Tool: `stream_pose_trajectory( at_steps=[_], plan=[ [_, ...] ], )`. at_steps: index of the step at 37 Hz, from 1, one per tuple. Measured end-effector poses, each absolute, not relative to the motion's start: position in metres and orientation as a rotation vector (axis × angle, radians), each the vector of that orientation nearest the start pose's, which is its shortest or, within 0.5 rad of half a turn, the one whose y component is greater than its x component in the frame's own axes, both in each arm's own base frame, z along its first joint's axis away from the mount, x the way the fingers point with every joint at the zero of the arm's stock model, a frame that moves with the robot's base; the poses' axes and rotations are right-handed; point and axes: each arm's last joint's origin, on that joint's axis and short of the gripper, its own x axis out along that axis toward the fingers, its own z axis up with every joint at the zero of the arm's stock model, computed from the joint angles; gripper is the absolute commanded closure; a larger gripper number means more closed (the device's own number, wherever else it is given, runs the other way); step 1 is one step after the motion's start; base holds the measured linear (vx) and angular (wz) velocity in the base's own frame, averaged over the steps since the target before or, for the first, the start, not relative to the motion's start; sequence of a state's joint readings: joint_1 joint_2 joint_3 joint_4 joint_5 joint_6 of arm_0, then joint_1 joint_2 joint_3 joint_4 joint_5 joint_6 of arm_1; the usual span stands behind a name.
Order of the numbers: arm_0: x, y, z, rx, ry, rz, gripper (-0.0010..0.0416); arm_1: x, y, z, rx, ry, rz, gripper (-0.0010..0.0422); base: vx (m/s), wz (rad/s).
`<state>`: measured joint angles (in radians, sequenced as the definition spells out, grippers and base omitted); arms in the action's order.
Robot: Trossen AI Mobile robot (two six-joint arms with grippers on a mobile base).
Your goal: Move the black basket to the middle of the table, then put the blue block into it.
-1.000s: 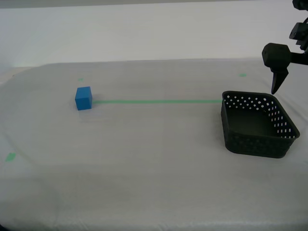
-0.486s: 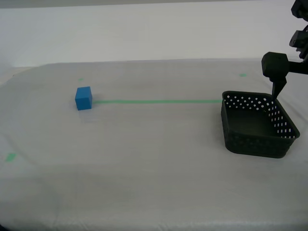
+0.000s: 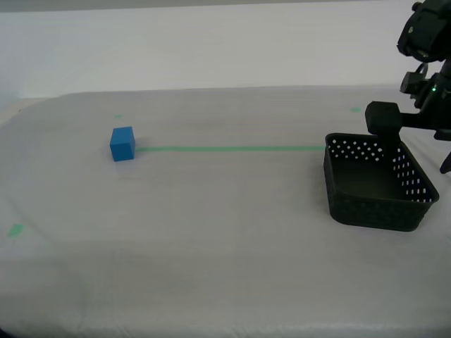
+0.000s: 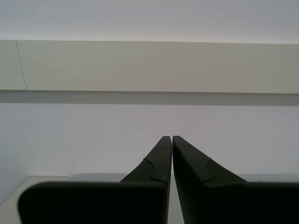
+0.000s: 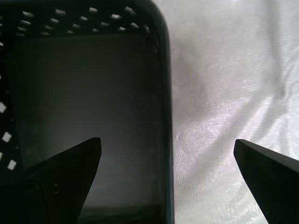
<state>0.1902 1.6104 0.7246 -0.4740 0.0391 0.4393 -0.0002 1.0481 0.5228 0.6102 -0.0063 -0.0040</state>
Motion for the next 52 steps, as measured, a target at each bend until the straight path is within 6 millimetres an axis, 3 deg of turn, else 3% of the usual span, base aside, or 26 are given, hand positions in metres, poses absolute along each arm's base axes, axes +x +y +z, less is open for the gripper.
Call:
stream_pose_trajectory(
  at_steps=[14,27,38,52],
  plan=[
    [0.263,0.052,0.1,0.19,1.425,-0.185,0.0007,0.227,0.0,0.27,-0.005,-0.085,0.006,0.0412,0.0,0.0],
    [0.263,0.052,0.093,0.179,1.453,-0.197,0.0021,0.227,0.0,0.269,-0.004,-0.085,0.006,0.0412,0.0,0.0],
    [0.263,0.051,0.093,0.174,1.455,-0.195,0.0109,0.227,0.0,0.27,-0.005,-0.085,0.006,0.0412,0.0,0.0],
    [0.263,0.052,0.093,0.172,1.456,-0.193,0.0263,0.227,0.0,0.269,-0.005,-0.085,0.006,0.0412,0.0,0.0]
  ],
)
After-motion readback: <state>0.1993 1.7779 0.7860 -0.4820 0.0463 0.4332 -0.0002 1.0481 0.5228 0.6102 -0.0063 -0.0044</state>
